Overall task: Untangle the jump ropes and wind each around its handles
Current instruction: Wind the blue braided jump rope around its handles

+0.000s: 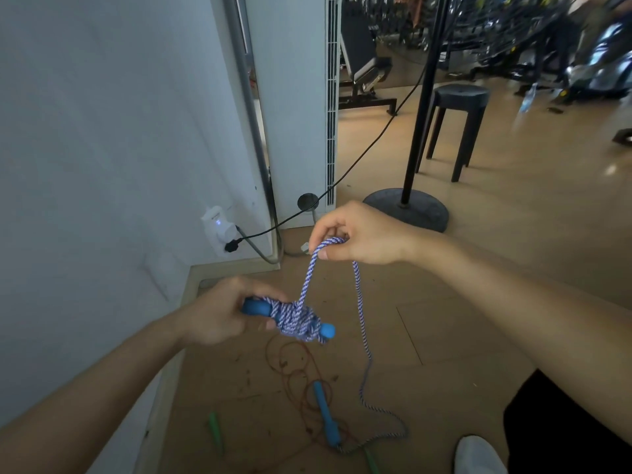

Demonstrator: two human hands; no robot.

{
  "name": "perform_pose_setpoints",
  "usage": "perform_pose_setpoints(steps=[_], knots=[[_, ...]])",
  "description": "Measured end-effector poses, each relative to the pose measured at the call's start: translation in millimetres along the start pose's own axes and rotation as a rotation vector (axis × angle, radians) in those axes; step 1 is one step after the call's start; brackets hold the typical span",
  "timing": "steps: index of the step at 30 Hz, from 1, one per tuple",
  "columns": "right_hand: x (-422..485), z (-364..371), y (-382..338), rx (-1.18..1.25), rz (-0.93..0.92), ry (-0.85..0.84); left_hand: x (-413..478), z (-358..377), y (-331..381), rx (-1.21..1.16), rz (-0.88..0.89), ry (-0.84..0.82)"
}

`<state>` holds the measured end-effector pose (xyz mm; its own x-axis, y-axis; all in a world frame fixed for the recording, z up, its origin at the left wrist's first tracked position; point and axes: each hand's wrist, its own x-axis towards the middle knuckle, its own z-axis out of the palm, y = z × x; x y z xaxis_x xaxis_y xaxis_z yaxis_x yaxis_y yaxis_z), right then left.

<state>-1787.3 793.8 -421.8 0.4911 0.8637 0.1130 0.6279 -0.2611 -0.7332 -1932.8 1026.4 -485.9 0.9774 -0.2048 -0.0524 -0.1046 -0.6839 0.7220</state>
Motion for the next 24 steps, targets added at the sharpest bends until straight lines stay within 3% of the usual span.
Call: perform_pose_setpoints(steps=[4,6,13,18,21,24], knots=[[-4,6,16,0.145,0.03,0.088,-5,11,3,-0.28,-0.025,-0.166],[-3,2,23,0.167,0.061,0.122,-8,9,5,-0.367,-0.003,-0.156],[3,1,55,0.085,0.205,0.242,-21,3,-3,-0.95,-0.134,0.123],[3,40,59,0.049,0.223,0.115,-18,7,14,-1.268,-0.049,0.316],[2,72,52,0.067,0.178,-0.019,-13,10,17,-1.298,-0.102,0.54],[1,91,45,0.076,0.155,-0.139,-12,7,5,-1.137,-0.221,0.735]])
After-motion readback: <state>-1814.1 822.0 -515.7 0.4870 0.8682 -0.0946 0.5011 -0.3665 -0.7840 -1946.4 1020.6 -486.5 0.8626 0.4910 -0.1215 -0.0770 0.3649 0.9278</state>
